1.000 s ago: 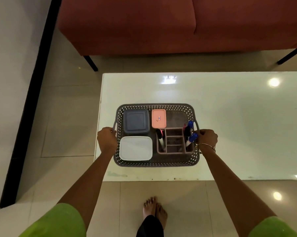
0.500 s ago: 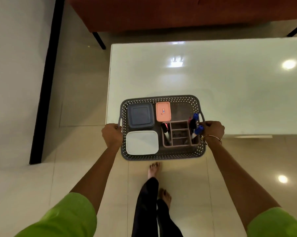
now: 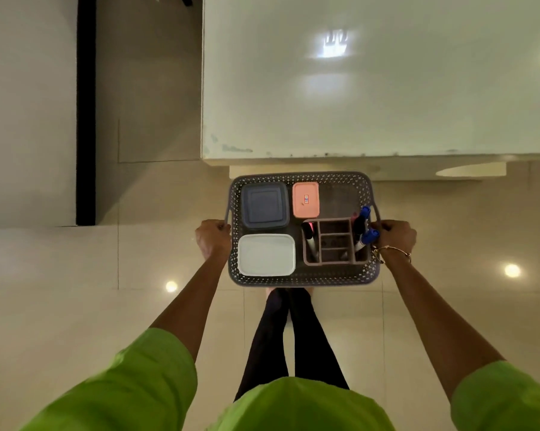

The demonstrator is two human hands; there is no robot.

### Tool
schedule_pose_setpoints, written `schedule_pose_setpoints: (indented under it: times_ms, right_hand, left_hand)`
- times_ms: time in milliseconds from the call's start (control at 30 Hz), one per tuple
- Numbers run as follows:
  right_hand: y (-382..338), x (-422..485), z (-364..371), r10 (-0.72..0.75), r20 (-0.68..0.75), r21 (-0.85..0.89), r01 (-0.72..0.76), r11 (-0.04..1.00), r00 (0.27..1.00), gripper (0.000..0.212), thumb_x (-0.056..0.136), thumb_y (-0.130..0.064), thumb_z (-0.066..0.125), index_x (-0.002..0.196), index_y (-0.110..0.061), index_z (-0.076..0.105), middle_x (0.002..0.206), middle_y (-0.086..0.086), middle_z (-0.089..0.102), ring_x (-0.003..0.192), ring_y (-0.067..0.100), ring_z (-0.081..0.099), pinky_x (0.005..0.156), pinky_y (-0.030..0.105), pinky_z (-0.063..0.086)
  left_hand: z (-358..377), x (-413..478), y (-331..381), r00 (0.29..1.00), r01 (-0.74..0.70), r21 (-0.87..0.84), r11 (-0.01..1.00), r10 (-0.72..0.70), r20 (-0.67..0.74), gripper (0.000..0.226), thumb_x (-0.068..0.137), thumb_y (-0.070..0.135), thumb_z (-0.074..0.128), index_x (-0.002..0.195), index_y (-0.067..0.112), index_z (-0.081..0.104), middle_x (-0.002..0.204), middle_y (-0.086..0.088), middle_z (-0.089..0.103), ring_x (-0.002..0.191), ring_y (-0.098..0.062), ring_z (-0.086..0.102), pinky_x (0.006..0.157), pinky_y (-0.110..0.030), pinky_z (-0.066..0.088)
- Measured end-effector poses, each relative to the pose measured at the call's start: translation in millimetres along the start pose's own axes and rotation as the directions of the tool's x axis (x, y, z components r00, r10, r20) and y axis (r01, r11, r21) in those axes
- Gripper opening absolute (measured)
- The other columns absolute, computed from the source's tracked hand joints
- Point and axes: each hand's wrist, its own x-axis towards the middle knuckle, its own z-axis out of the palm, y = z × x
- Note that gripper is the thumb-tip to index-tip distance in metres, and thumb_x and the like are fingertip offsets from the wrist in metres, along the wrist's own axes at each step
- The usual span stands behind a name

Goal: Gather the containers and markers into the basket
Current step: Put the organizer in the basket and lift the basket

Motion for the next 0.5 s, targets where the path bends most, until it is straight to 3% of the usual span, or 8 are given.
schedule_pose_setpoints:
  times_ms: [233, 433, 500]
  right_hand:
    - [37.1, 27.3, 70.5, 0.075, 0.006, -0.010, -0.075, 0.997, 0.997, 0.023, 0.082, -0.012, 0.062, 0.102, -0.001, 0.068, 0.098, 0.028, 0.069, 0.091, 0.039, 0.064, 0.079, 0.038, 0.050]
    - [36.5, 113.8, 145.8, 0.044, 0.000, 0.078, -0.044, 0.996, 0.999, 0.024, 0.084, -0.015, 0.062, 0.103, -0.001, 0.068, 0.101, 0.024, 0.070, 0.092, 0.035, 0.064, 0.077, 0.033, 0.048]
    - [26.1, 138.8, 165.6, 0.003, -0.021, 0.098, -0.001, 0.995, 1.000, 0.024, 0.087, -0.013, 0.058, 0.106, 0.000, 0.066, 0.104, 0.023, 0.069, 0.095, 0.035, 0.064, 0.079, 0.033, 0.047]
  left_hand:
    - [46.1, 40.3, -35.3, 0.999, -0.013, 0.062, 0.998, 0.010, 0.053, 0.016, 0.081, 0.005, 0.066, 0.095, 0.001, 0.072, 0.091, -0.019, 0.073, 0.079, -0.030, 0.070, 0.077, -0.043, 0.059]
    - [125.0, 119.3, -36.4, 1.000, 0.014, -0.107, 0.994, -0.013, 0.009, 0.017, 0.078, 0.000, 0.067, 0.094, 0.002, 0.072, 0.091, -0.020, 0.073, 0.078, -0.028, 0.071, 0.077, -0.040, 0.059]
    - [149.4, 141.7, -32.0, 0.999, -0.027, -0.090, 0.996, 0.024, -0.036, 0.024, 0.074, -0.003, 0.065, 0.095, 0.005, 0.072, 0.091, -0.020, 0.073, 0.082, -0.028, 0.070, 0.079, -0.039, 0.058]
